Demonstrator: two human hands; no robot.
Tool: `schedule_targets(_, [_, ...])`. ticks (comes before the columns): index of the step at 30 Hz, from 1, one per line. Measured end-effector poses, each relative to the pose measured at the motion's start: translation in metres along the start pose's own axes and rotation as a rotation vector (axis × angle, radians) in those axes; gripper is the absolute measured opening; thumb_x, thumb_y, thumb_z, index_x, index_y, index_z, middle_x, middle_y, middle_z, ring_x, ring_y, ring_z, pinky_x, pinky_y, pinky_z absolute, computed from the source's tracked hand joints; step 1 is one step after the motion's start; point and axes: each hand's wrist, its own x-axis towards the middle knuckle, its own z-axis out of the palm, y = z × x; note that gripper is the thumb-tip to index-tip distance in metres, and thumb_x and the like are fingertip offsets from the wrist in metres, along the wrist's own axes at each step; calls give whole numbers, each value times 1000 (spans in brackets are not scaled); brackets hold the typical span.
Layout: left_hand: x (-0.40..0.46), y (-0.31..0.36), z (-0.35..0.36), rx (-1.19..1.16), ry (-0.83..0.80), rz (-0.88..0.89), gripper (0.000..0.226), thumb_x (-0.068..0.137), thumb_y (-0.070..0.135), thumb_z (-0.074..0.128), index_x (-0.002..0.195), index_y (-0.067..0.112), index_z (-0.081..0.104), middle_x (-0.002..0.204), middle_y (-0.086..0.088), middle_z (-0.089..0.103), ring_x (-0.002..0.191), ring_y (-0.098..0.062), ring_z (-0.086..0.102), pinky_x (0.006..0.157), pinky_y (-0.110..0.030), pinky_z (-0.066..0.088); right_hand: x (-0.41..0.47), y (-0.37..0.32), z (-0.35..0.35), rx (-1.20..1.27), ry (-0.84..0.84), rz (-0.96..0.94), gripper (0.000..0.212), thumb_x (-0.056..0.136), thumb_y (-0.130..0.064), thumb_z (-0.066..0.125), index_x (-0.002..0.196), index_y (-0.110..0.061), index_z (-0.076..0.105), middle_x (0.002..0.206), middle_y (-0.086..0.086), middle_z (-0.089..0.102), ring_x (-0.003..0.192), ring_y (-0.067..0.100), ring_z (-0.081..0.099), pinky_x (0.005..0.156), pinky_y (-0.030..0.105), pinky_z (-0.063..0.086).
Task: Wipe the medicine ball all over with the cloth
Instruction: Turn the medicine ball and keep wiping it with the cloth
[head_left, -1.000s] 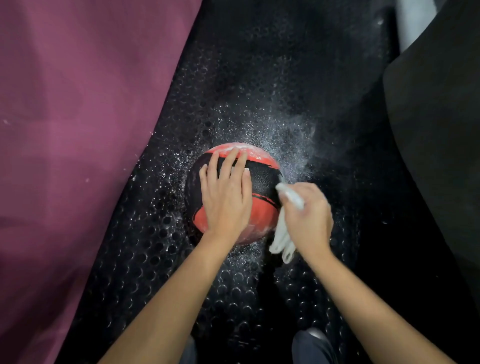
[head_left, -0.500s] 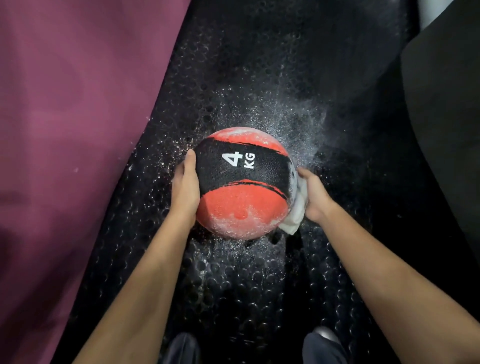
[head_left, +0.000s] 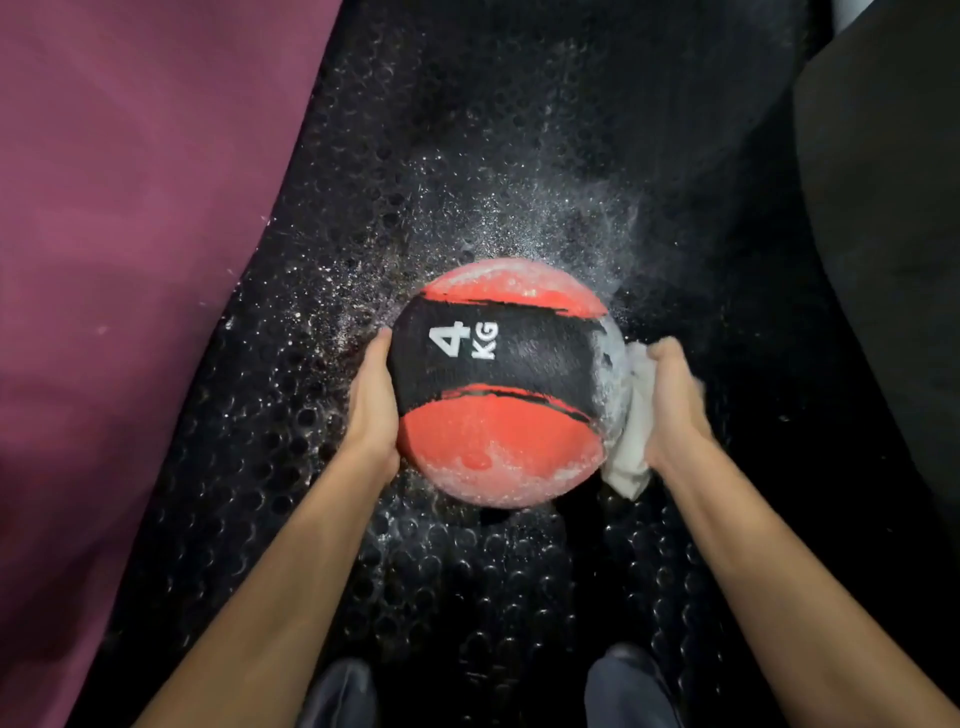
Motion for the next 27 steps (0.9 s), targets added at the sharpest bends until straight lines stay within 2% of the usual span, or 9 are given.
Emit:
schedule_targets(5, [19,7,14,-109,17,-63,44,102,46,31,95,22,68,85,1,73,85,-20,66,79,-33,53,-22,-26,-4,-237,55,-329,28,93,-29,43,73,-11,50,70,-4,49,73,16,46,65,33,35])
schedule_targets(7, [24,16,13,-52,96,-10,41,97,50,40,99,21,68,95,-2,72,94,-22,66,80,-34,53,-34,-24,4,-276,24,-400,17,95,-28,43,89,-14,50,76,-7,50,76,15,49,69,32,36])
schedule_targets(8, [24,20,12,2,135,32,44,91,54,46,107,20,69,109,-3,70,104,-21,64,90,-37,52,-39,-22,8,-278,2,-436,14,96,-28,43,95,-15,49,78,-8,51,76,13,50,70,31,37])
schedule_targets(10, [15,29,3,168,128,252,51,91,54,48,132,24,59,137,0,56,126,-15,52,111,-38,38,-48,-22,18,-282,-33,-542,12,98,-27,43,96,-16,47,80,-6,52,75,11,51,66,28,36])
schedule_targets(12, [-7,37,-8,420,-21,475,54,94,52,47,145,36,38,156,10,29,141,-5,28,118,-30,18,-54,-24,25,-317,-65,-641,13,98,-26,44,90,-16,46,82,-1,53,76,15,50,62,27,35])
schedule_targets(16, [-52,48,-23,901,-267,594,108,54,79,67,143,59,8,152,32,-11,147,-11,-12,115,-44,1,-58,-30,33,-353,-102,-731,16,94,-23,53,81,-15,49,78,1,54,76,18,50,66,29,35])
schedule_targets(19, [-53,62,-9,1054,-204,466,134,45,73,74,150,47,-5,156,22,-22,146,-23,-20,115,-57,0,-67,-34,38,-333,-156,-750,13,91,-24,59,82,-15,57,77,-1,57,77,18,53,69,30,40])
schedule_targets(22, [-48,67,-7,1045,-97,438,143,46,65,78,154,31,-9,160,13,-16,149,-24,-10,119,-53,5,-73,-38,39,-370,-223,-779,8,91,-23,61,93,-15,63,86,0,62,82,17,56,72,29,41])
schedule_targets(27, [-50,60,-3,1034,-46,418,148,47,60,85,155,22,-8,162,2,-15,149,-23,-9,120,-47,3,-74,-57,28,-592,-246,-736,27,91,-18,61,117,-12,59,110,1,63,96,9,53,80,19,37])
